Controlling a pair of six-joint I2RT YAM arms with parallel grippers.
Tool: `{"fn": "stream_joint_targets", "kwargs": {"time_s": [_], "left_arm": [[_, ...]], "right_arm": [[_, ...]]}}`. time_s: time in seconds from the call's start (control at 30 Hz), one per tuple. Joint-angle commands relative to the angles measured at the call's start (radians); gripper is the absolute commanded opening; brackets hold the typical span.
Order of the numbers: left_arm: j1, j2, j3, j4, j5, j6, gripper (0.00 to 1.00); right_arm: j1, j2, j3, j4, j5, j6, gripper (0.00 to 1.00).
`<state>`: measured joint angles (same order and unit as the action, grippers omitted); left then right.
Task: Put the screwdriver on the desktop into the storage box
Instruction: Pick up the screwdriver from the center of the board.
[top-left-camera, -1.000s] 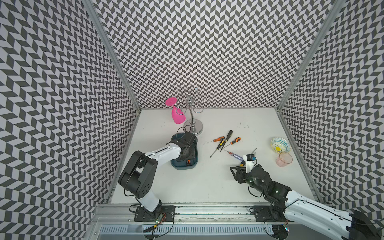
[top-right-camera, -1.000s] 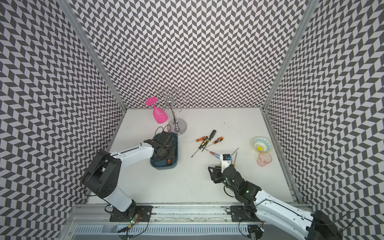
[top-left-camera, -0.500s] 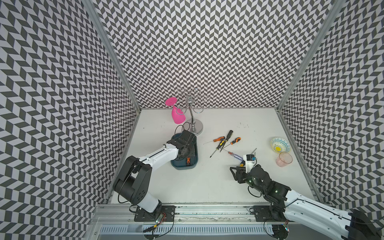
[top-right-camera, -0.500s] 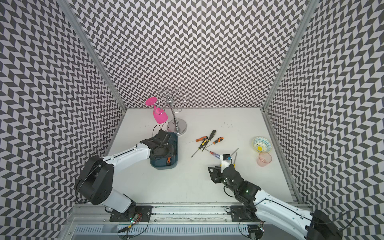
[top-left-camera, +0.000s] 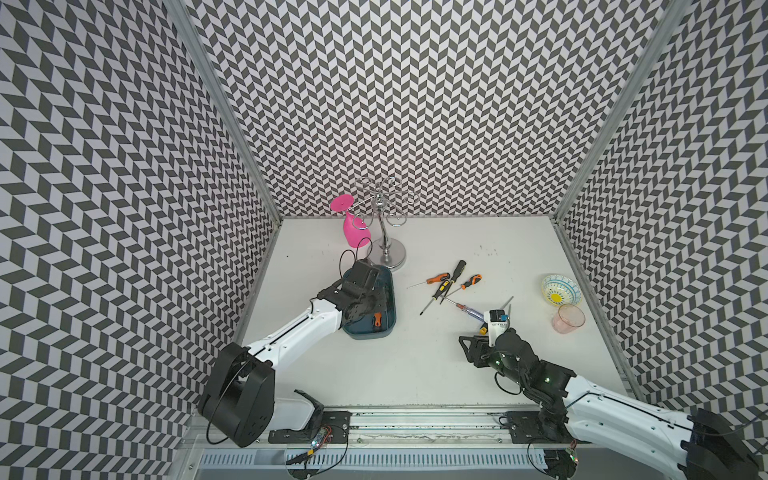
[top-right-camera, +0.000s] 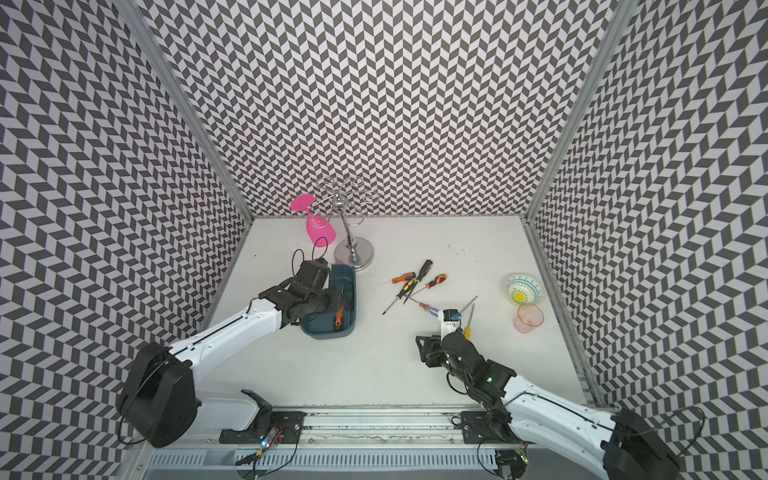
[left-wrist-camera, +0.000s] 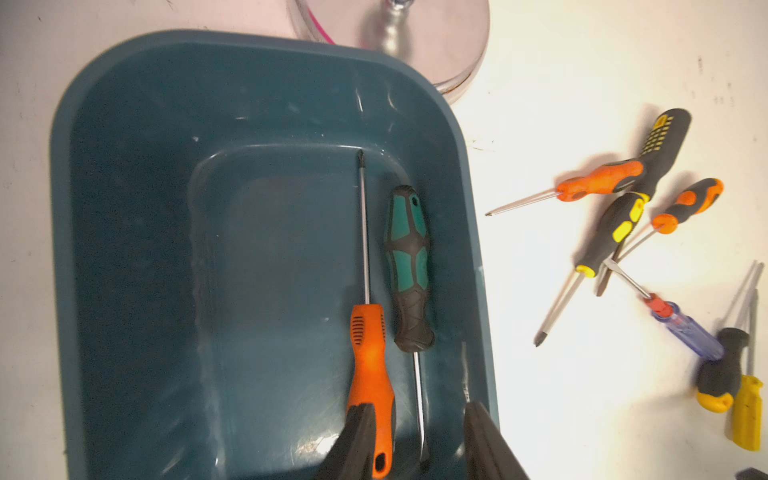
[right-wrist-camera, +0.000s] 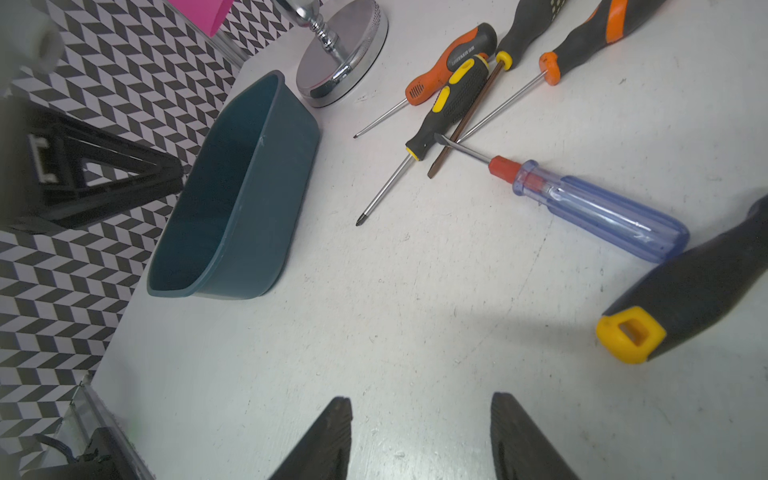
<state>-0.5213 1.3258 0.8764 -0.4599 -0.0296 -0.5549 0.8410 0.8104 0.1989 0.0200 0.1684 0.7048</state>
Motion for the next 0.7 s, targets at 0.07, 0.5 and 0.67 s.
{"fn": "stream_joint_targets", "kwargs": {"time_s": [0.07, 0.5, 0.67], "left_arm": [[-0.008, -0.106, -0.059, 0.090, 0.055, 0.002, 0.41], [-0.127, -0.268, -0.193, 0.283, 0.128, -0.004, 0.46], [-0.211, -0.254, -0.225, 0.356, 0.126, -0.014, 0.47]], "right_arm": [[-0.014, 0.028, 0.066, 0.020, 0.011, -0.011, 0.58], [-0.160, 0.166, 0.181, -0.046, -0.078, -0.047, 0.60], [-0.229, 0.227, 0.238, -0.105, -0.096, -0.072, 0.59]]}}
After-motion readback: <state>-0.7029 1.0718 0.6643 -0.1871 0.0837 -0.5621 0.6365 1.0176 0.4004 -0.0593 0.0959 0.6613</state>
